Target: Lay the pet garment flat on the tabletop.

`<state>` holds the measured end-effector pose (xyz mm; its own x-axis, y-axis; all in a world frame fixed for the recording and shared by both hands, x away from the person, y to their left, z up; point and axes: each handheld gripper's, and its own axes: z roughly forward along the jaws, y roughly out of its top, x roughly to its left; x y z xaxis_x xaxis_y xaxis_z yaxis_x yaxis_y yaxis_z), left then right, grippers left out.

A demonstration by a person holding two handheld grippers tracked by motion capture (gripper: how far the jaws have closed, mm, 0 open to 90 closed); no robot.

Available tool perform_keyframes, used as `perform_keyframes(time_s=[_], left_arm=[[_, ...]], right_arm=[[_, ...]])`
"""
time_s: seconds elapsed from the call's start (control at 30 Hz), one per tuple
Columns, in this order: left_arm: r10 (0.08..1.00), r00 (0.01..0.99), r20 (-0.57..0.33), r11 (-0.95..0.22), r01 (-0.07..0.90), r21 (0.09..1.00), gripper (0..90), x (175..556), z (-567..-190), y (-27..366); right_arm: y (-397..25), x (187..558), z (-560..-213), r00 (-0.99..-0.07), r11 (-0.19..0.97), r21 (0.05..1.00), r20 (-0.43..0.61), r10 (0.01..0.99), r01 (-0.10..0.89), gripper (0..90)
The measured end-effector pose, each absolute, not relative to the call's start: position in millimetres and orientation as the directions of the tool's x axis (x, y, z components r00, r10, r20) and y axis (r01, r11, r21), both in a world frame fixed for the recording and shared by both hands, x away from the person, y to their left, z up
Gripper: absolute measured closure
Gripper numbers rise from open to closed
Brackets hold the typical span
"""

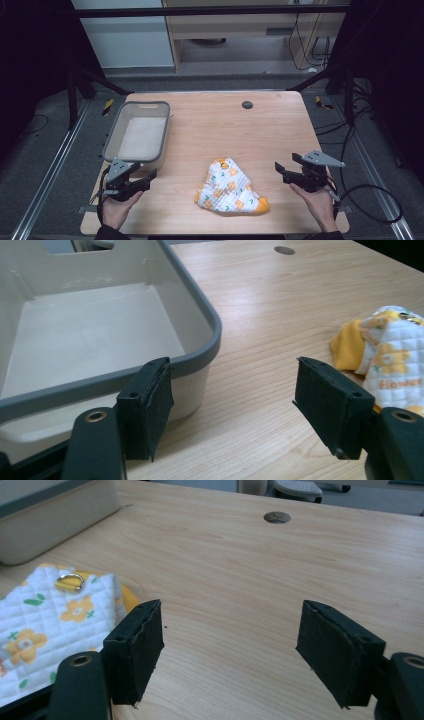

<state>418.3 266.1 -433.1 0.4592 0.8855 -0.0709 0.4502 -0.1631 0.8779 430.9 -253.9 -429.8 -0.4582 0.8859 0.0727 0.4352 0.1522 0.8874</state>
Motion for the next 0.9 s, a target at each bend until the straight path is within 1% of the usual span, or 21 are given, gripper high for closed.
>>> perform_keyframes(time_s=[0.37, 0.63, 0.9], left_arm=[[0.844, 0.534, -0.056, -0.213, 0.43, 0.878, 31.8, 428, -425, 237], [0.807, 0.59, -0.036, -0.271, 0.423, 0.865, 32.7, 433, -425, 210], [0.771, 0.636, -0.039, -0.306, 0.424, 0.853, 33.5, 437, -428, 185]], right_arm=[[-239, 438, -417, -0.489, 0.158, 0.894, 0.076, 0.869, 0.419, 27.3], [-225, 441, -410, -0.534, 0.181, 0.893, 0.077, 0.842, 0.413, 32.0], [-214, 441, -417, -0.573, 0.22, 0.879, 0.072, 0.817, 0.424, 36.9]])
